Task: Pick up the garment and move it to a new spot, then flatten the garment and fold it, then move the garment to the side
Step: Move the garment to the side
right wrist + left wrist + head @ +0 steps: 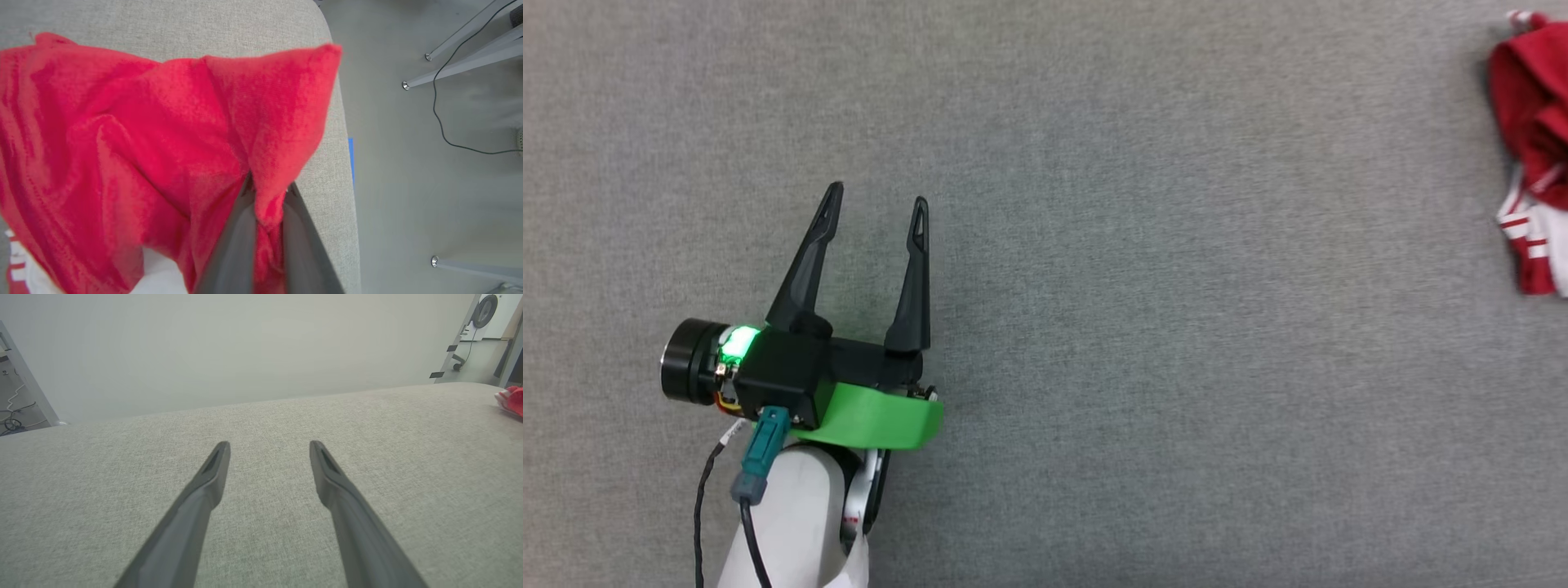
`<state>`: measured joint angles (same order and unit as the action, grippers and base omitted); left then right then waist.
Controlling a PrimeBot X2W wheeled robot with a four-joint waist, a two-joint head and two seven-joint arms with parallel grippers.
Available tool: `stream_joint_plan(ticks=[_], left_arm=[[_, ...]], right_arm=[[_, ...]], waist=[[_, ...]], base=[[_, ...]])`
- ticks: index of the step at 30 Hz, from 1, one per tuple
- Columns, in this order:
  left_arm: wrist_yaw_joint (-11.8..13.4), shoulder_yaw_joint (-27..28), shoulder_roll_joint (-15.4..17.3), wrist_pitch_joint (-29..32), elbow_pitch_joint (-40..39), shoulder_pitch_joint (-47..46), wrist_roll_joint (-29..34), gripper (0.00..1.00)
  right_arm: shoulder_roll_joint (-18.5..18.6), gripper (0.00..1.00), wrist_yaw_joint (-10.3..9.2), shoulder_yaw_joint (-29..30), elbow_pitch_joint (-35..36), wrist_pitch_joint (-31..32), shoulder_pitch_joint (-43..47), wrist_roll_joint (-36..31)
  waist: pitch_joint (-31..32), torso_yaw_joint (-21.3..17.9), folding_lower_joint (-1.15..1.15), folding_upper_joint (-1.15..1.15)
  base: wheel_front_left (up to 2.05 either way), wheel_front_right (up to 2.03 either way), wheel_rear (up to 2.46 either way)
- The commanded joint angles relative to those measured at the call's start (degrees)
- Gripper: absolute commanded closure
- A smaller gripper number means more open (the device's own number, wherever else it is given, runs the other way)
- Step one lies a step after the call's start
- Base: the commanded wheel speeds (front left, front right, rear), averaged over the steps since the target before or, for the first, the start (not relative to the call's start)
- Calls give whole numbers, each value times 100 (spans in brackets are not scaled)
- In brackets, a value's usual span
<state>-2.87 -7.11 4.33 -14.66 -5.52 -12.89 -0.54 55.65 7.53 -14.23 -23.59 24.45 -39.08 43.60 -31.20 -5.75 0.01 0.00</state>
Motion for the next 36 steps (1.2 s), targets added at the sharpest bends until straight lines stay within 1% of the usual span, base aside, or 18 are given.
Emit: stream_joint_plan(ticks=[1, 4, 8, 13, 14, 15, 19, 21, 23, 26, 31, 34, 36], left_arm=[[-17, -10, 52, -34, -54, -137, 71, 0], [-15, -55, 66, -34, -110, -202, 83, 0], [21, -72, 94, -34, -196, -213, 88, 0], [60, -63, 140, -34, -242, -187, 75, 0], [70, -63, 149, -34, -235, -181, 75, 0], [77, -65, 158, -34, -220, -174, 73, 0], [102, -74, 163, -34, -153, -143, 41, 0], [122, -66, 155, -34, -105, -92, 10, 0], [140, -55, 147, -34, -52, -21, -21, 0], [178, -3, 129, -34, 24, 131, -89, 0], [243, 158, 95, -34, 139, 485, -212, 0], [265, 249, 75, -34, 192, 646, -260, 0], [284, 341, 62, -34, 227, 728, -305, 0]], right_arm=[[49, 100, -4, 118, -181, -7, -159, -107], [102, 100, -4, 296, -555, 17, -265, -332], [202, 100, -4, 454, -932, -128, -311, -647], [55, 100, -4, 588, -1196, -404, -371, -744], [12, 75, -4, 598, -1238, -459, -387, -762], [-24, 0, -4, 632, -1295, -539, -413, -789], [-124, 0, -4, 701, -1492, -833, -449, -903], [-123, 0, -4, 706, -1536, -1086, -428, -1012], [-127, 0, -4, 695, -1529, -1408, -386, -1151], [-225, 0, -4, 725, -1389, -2073, -334, -1378], [-765, 0, -4, 949, -1058, -3155, -168, -1692], [-1143, 0, -4, 1097, -788, -3571, -17, -1913], [-1483, 0, -4, 1251, -515, -3736, 84, -2108]], waist=[[-398, 235, -1, 0], [-474, 303, -1, 0], [-509, 335, -1, 0], [-521, 301, -1, 0], [-505, 283, -1, 0], [-475, 266, -1, 0], [-244, 238, -1, 0], [-61, 234, -1, 0], [136, 232, -1, 0], [462, 223, -1, 0], [989, 197, -1, 0], [1213, 239, -1, 0], [1345, 271, -1, 0]], base=[[0, 0, 0], [0, 0, 0], [0, 0, 0], [0, 0, 0], [0, 0, 0], [0, 0, 0], [0, 0, 0], [0, 0, 0], [0, 0, 0], [0, 0, 0], [0, 0, 0], [0, 0, 0], [0, 0, 0]])
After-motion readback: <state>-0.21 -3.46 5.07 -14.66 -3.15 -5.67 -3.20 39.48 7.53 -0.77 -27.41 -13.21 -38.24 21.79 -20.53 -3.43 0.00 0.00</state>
